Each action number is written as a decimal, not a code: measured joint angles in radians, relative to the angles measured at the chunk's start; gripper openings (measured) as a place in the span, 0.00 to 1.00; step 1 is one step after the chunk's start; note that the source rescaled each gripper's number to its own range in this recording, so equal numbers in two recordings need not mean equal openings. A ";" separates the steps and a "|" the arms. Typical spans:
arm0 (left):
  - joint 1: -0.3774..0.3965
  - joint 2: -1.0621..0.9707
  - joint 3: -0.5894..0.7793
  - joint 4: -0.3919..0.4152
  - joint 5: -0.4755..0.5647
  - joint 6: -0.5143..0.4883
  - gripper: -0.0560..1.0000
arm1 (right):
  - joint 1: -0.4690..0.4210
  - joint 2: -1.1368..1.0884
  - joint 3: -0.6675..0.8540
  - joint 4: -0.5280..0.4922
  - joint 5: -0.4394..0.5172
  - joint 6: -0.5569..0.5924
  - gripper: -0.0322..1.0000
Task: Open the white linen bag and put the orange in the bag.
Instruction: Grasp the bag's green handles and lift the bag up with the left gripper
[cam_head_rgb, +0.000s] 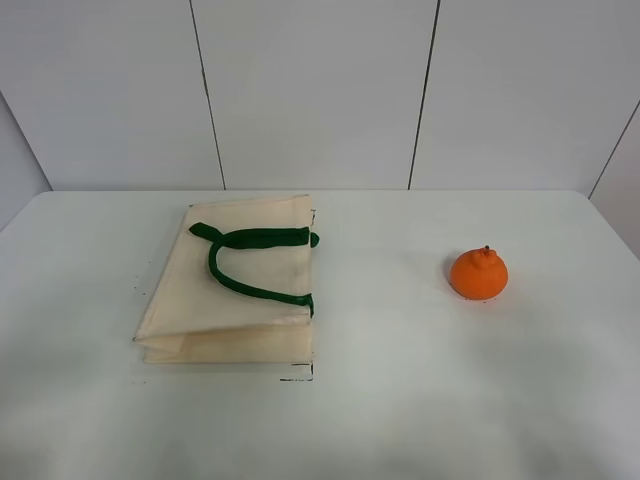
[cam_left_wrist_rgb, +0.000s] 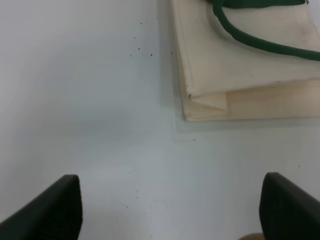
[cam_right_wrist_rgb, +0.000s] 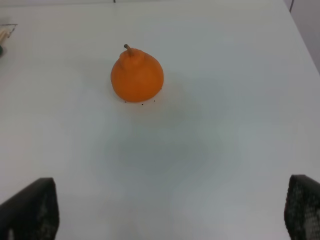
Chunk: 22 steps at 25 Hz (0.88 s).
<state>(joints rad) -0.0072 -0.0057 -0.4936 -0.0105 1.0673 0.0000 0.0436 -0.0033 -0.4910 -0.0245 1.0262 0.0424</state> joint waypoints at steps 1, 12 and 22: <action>0.000 0.000 0.000 0.000 0.000 0.000 0.99 | 0.000 0.000 0.000 0.000 0.000 0.000 1.00; 0.000 0.200 -0.087 -0.001 0.016 0.000 1.00 | 0.000 0.000 0.000 0.000 0.000 0.000 1.00; 0.000 0.977 -0.478 0.016 -0.039 0.009 1.00 | 0.000 0.000 0.000 0.000 0.000 0.000 1.00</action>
<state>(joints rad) -0.0072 0.9717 -0.9712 0.0059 1.0288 0.0089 0.0436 -0.0033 -0.4910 -0.0245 1.0262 0.0424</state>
